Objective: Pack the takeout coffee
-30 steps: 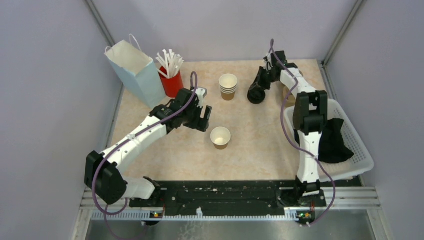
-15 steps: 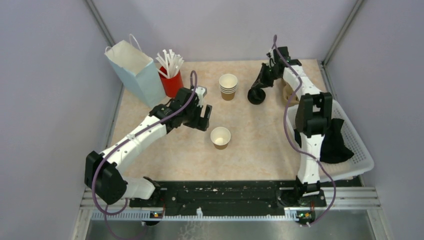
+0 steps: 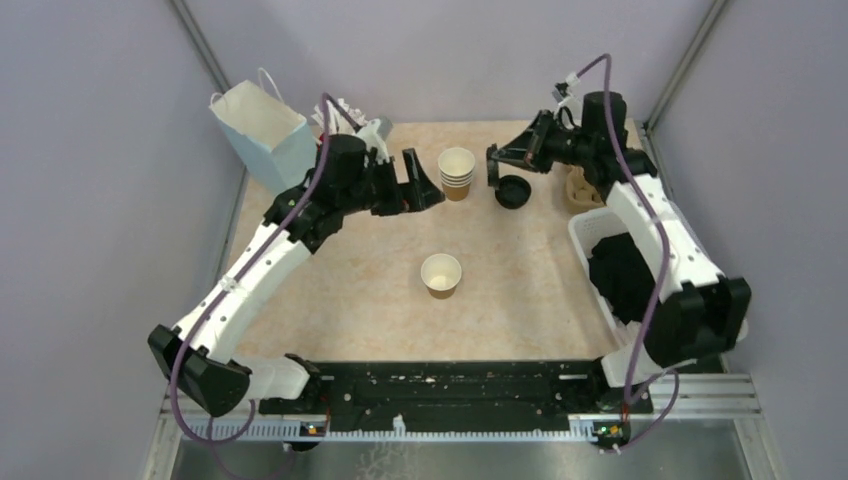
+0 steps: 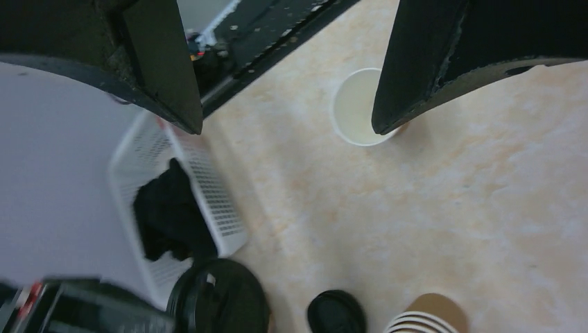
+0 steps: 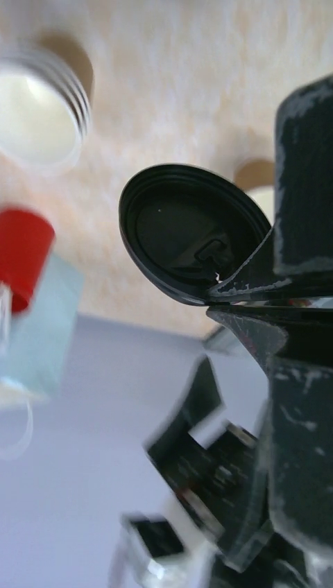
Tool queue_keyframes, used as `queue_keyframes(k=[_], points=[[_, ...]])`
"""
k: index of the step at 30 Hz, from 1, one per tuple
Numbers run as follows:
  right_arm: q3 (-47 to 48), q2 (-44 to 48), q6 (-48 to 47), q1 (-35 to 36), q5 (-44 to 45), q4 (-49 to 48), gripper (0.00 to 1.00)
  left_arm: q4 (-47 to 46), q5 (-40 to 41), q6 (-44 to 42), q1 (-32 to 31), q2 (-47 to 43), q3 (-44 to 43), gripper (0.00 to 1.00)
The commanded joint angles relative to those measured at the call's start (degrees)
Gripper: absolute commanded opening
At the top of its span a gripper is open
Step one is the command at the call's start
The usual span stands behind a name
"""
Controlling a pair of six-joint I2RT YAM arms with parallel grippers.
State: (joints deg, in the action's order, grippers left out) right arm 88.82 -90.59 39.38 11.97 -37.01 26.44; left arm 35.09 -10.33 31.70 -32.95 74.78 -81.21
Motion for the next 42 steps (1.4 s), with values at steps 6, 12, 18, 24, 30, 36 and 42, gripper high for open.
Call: queue_keyframes(k=[6,12,18,24,30,36,42], points=[[-20.60,22.69,37.01,7.63,-10.01,-38.26,0.00,-28.31,-20.27,36.80,4.96,-9.88,10.40,0.98],[-23.90,26.22,41.53,10.24,-8.24,-41.10,0.00,-36.38,-24.58,41.84,5.06,-11.57,13.61,0.98],[-23.93,26.56,41.44,11.81,-7.28,-40.88,0.00,-34.51,-25.88,40.62,5.07,-11.56,13.67,0.98],[-23.65,26.10,41.16,12.46,-6.89,-40.80,0.00,-34.65,-25.75,40.15,5.00,-10.56,12.85,0.98],[-23.55,25.48,40.32,14.13,-6.26,-40.53,0.00,-34.51,-26.32,39.91,5.05,-9.65,12.63,0.98],[-24.27,25.06,39.88,14.62,-6.04,-40.61,0.00,-34.29,-26.07,39.86,5.03,-9.47,12.65,0.98],[-24.76,24.52,39.48,14.81,-6.30,-40.59,0.00,-34.56,-25.84,39.95,5.05,-9.03,12.50,0.98]])
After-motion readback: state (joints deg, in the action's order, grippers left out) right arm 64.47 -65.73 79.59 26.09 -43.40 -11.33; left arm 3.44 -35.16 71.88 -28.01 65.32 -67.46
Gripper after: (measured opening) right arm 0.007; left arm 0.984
